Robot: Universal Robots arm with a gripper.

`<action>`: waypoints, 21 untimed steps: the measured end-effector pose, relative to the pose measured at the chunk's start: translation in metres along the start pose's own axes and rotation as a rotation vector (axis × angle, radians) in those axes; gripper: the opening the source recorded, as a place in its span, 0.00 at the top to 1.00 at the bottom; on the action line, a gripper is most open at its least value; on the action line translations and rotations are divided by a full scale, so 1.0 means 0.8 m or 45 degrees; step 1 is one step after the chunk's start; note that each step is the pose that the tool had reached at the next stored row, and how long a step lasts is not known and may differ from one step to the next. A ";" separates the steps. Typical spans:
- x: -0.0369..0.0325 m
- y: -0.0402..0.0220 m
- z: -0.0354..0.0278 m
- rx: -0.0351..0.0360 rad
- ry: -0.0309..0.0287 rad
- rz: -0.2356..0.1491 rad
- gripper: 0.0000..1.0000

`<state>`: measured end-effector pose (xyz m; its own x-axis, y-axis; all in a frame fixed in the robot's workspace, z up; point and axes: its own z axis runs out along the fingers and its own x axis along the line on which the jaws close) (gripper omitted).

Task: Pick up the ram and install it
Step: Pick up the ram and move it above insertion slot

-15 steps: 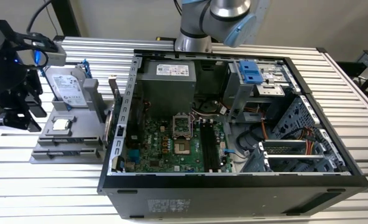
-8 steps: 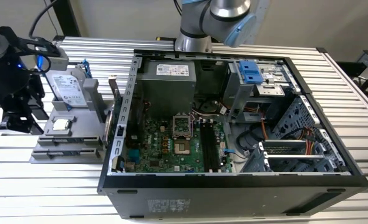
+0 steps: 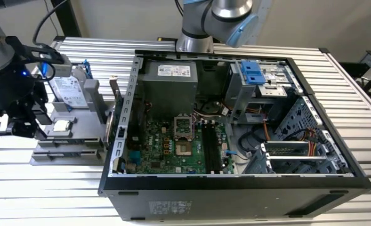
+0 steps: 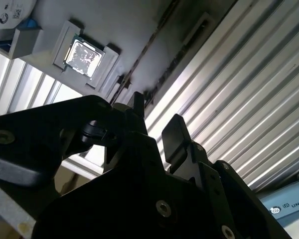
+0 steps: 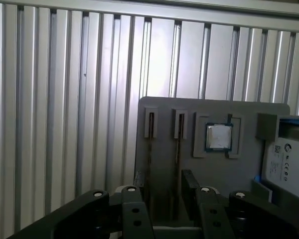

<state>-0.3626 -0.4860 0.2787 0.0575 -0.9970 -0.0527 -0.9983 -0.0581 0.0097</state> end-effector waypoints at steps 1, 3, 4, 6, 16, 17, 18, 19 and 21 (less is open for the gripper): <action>0.0001 -0.0007 0.0016 0.0000 0.0000 0.000 0.00; 0.0003 -0.0020 0.0050 0.0002 -0.0001 0.000 0.00; 0.0003 -0.0022 0.0068 0.0001 -0.0001 0.000 0.00; 0.0006 -0.0027 0.0104 0.0002 -0.0001 0.000 0.00; 0.0015 -0.0036 0.0262 0.0002 0.0000 0.001 0.00; 0.0016 -0.0036 0.0277 0.0002 0.0000 0.002 0.00; 0.0017 -0.0036 0.0293 0.0002 -0.0001 0.004 0.00; 0.0017 -0.0037 0.0308 0.0004 -0.0002 0.006 0.00; 0.0019 -0.0037 0.0336 0.0007 -0.0003 0.008 0.00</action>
<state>-0.3599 -0.4860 0.2517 0.0510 -0.9973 -0.0529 -0.9986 -0.0516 0.0095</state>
